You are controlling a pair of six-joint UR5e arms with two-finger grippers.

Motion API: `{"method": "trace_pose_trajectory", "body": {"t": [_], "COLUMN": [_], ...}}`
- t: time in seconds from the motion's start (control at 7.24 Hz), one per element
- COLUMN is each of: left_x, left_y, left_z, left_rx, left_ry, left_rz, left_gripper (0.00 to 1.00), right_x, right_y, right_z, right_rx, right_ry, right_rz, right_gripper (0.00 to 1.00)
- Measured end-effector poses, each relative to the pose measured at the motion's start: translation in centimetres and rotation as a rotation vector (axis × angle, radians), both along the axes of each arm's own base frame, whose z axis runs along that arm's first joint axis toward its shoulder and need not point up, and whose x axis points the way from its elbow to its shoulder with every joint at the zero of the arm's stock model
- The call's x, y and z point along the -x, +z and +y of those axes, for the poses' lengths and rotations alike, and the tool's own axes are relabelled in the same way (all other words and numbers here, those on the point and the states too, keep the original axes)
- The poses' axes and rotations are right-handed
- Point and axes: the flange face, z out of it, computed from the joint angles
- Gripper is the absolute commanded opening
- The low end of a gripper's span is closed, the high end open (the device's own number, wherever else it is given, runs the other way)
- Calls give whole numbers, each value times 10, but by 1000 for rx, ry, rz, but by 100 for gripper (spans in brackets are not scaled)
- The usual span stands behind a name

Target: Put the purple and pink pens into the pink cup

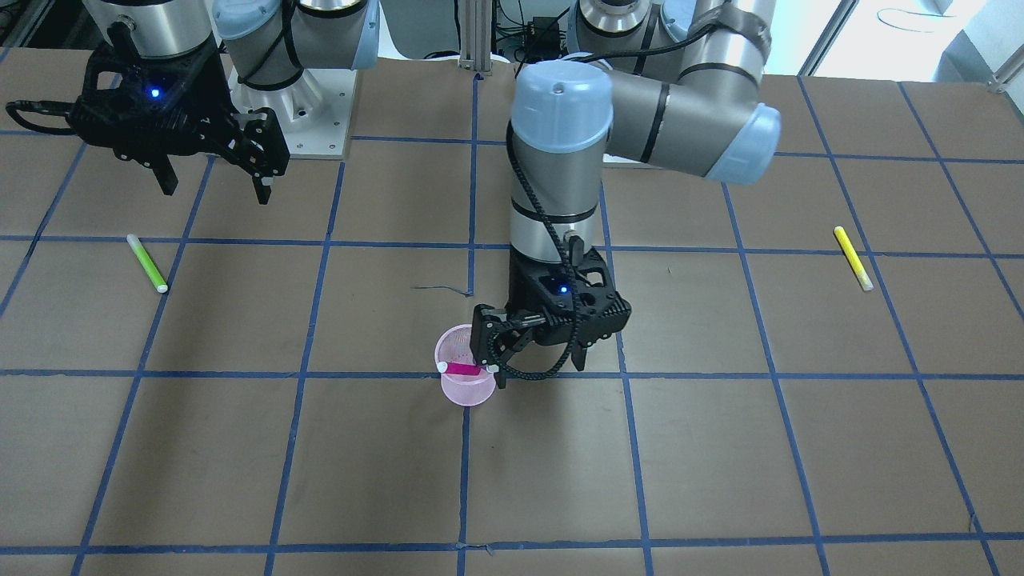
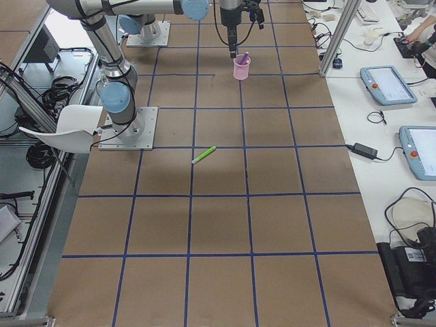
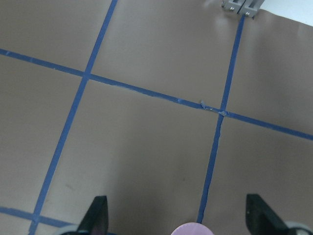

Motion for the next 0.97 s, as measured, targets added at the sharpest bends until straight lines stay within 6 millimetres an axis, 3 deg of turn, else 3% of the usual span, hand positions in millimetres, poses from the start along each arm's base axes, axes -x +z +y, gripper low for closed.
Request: {"method": "trace_pose_trajectory", "body": {"t": [0.28,0.55,0.69,0.97], "left_x": [-73,-135,-150,-153], "left_y": [24,54,62,72], "left_z": [-1,28,46,73], "left_rx": [-99,-192,-223,-237], "left_ry": [-70,-194,-222,-251], "left_rz": [19,-60,-97,-120], "left_gripper": [100,100,100,100], "right_x": [0,0,0,0], "right_y": [0,0,0,0], "right_z": [0,0,0,0], "right_rx": [0,0,0,0], "right_ry": [0,0,0,0], "right_rz": [-1,-3,-3,-3], "right_gripper": [100,100,100,100]}}
